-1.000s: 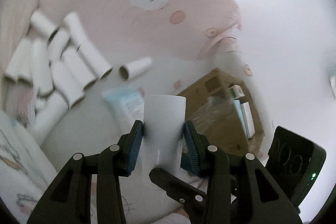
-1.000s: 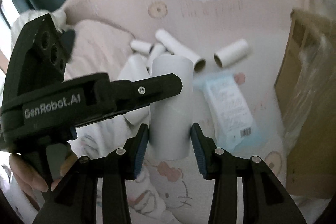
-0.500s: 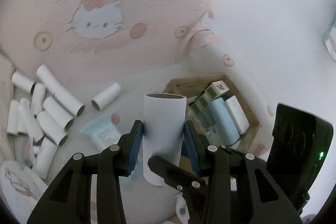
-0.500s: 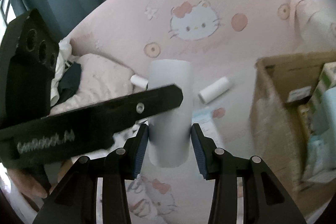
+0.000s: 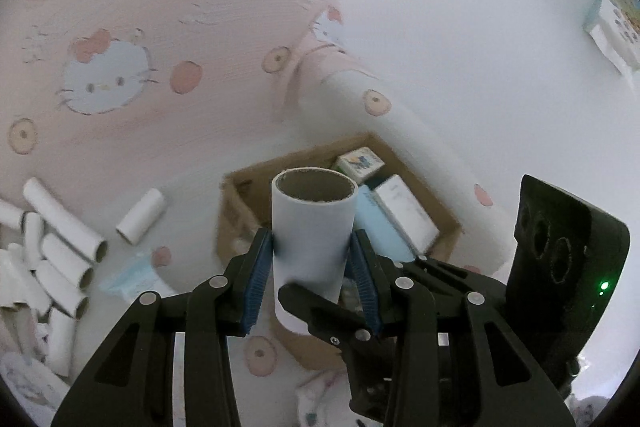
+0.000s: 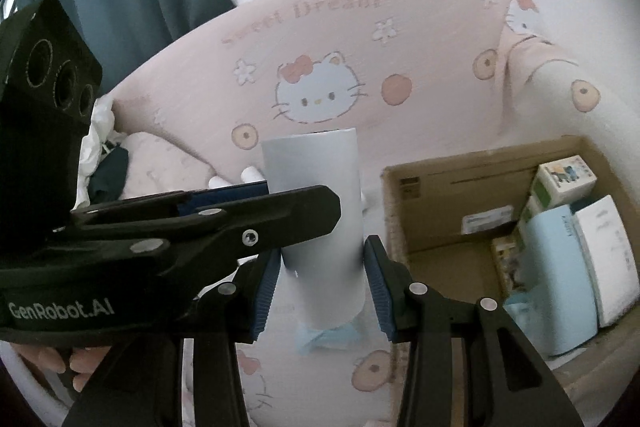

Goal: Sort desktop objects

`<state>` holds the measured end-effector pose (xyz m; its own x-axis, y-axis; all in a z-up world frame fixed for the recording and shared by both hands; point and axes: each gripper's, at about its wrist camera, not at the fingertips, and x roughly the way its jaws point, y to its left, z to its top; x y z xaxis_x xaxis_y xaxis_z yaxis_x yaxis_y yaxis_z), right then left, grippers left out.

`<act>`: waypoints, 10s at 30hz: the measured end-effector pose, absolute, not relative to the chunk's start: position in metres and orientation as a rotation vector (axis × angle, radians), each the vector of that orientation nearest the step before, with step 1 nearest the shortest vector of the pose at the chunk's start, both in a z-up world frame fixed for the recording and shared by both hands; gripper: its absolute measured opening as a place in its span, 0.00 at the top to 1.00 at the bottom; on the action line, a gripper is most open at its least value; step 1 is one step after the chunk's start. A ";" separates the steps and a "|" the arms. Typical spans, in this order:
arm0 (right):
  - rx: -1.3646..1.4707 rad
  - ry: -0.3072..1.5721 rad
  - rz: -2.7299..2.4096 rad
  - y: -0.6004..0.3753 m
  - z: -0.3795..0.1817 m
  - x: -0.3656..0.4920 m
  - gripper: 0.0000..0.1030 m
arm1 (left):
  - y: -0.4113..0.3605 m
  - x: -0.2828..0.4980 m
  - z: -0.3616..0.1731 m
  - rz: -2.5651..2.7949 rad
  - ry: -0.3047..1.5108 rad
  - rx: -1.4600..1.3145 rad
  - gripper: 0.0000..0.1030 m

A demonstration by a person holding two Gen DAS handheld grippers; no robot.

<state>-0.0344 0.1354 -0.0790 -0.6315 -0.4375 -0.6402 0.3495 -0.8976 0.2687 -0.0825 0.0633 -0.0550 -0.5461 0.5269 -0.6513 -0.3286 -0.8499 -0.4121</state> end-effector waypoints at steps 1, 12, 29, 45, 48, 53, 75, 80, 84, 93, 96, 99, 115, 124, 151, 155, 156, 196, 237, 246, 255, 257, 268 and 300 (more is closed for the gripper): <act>1.021 -0.159 -2.506 0.139 -0.078 -0.034 0.59 | 0.067 -0.084 -0.055 2.355 -0.334 -1.120 0.58; 1.006 -0.145 -2.577 0.177 -0.070 -0.036 0.60 | 0.108 -0.096 -0.056 2.278 -0.282 -1.120 0.58; 1.335 -0.130 -2.442 0.203 -0.104 -0.111 0.60 | 0.094 -0.149 -0.086 2.303 -0.369 -1.215 0.58; 1.768 -0.027 -2.138 0.174 -0.193 -0.182 0.60 | 0.071 -0.193 -0.111 2.248 -0.298 -1.275 0.91; 1.883 -0.043 -2.046 0.174 -0.216 -0.191 0.60 | 0.071 -0.203 -0.116 2.236 -0.299 -1.312 0.91; 1.984 -0.021 -1.983 0.174 -0.241 -0.197 0.60 | 0.065 -0.210 -0.117 2.206 -0.338 -1.313 0.91; 2.104 -0.491 -1.786 0.205 -0.305 -0.200 0.60 | 0.058 -0.224 -0.111 2.164 -0.334 -1.306 0.91; 2.069 -0.434 -1.788 0.196 -0.306 -0.200 0.72 | 0.060 -0.222 -0.116 2.153 -0.331 -1.328 0.91; 2.046 -0.408 -1.816 0.192 -0.305 -0.198 0.73 | 0.061 -0.221 -0.118 2.150 -0.330 -1.337 0.91; 2.009 -0.375 -1.891 0.185 -0.303 -0.191 0.78 | 0.065 -0.219 -0.119 2.144 -0.333 -1.345 0.91; 1.989 -0.365 -1.920 0.183 -0.301 -0.189 0.81 | 0.066 -0.216 -0.118 2.137 -0.338 -1.346 0.91; 1.998 -0.345 -1.927 0.179 -0.300 -0.186 0.82 | 0.067 -0.211 -0.113 2.139 -0.317 -1.345 0.91; 1.834 -0.128 -2.289 0.195 -0.182 -0.130 0.81 | 0.076 -0.160 -0.086 2.186 -0.310 -1.280 0.54; 1.705 -0.025 -2.497 0.172 -0.143 -0.105 0.81 | 0.079 -0.125 -0.090 2.136 -0.318 -1.249 0.88; 1.688 0.341 -2.673 0.114 -0.109 -0.017 0.81 | 0.007 -0.069 -0.150 2.199 -0.284 -1.239 0.91; 1.668 0.397 -2.685 0.100 -0.109 -0.017 0.81 | -0.020 -0.069 -0.172 2.216 -0.277 -1.290 0.91; 1.650 0.407 -2.691 0.096 -0.109 -0.017 0.81 | -0.025 -0.071 -0.180 2.193 -0.275 -1.323 0.91; 1.279 0.334 -2.421 -0.068 -0.180 -0.076 0.81 | -0.169 -0.071 -0.260 2.653 -0.740 -1.522 0.93; 1.243 0.117 -1.987 -0.214 -0.274 -0.166 0.50 | -0.308 -0.116 -0.286 2.648 -1.481 -1.274 0.46; 1.192 0.153 -2.014 -0.221 -0.269 -0.154 0.64 | -0.301 -0.106 -0.271 2.707 -1.366 -1.193 0.49; 1.066 0.263 -2.109 -0.203 -0.231 -0.123 0.65 | -0.261 -0.095 -0.235 2.748 -1.042 -1.034 0.53; 1.057 0.276 -2.130 -0.194 -0.225 -0.118 0.65 | -0.250 -0.092 -0.229 2.726 -1.029 -1.040 0.53; 1.164 0.201 -2.310 -0.067 -0.192 -0.095 0.65 | -0.150 -0.084 -0.210 2.520 -0.907 -1.096 0.53; 1.591 -0.054 -2.146 0.016 -0.257 -0.105 0.64 | -0.116 -0.118 -0.294 2.205 -1.129 -1.433 0.59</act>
<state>-0.1055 0.0157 -0.2569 -0.2212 -0.3859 -0.8956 0.3405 -0.8911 0.2999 -0.1185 -0.1158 -0.2936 -0.4692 0.6001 -0.6479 0.1748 -0.6561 -0.7342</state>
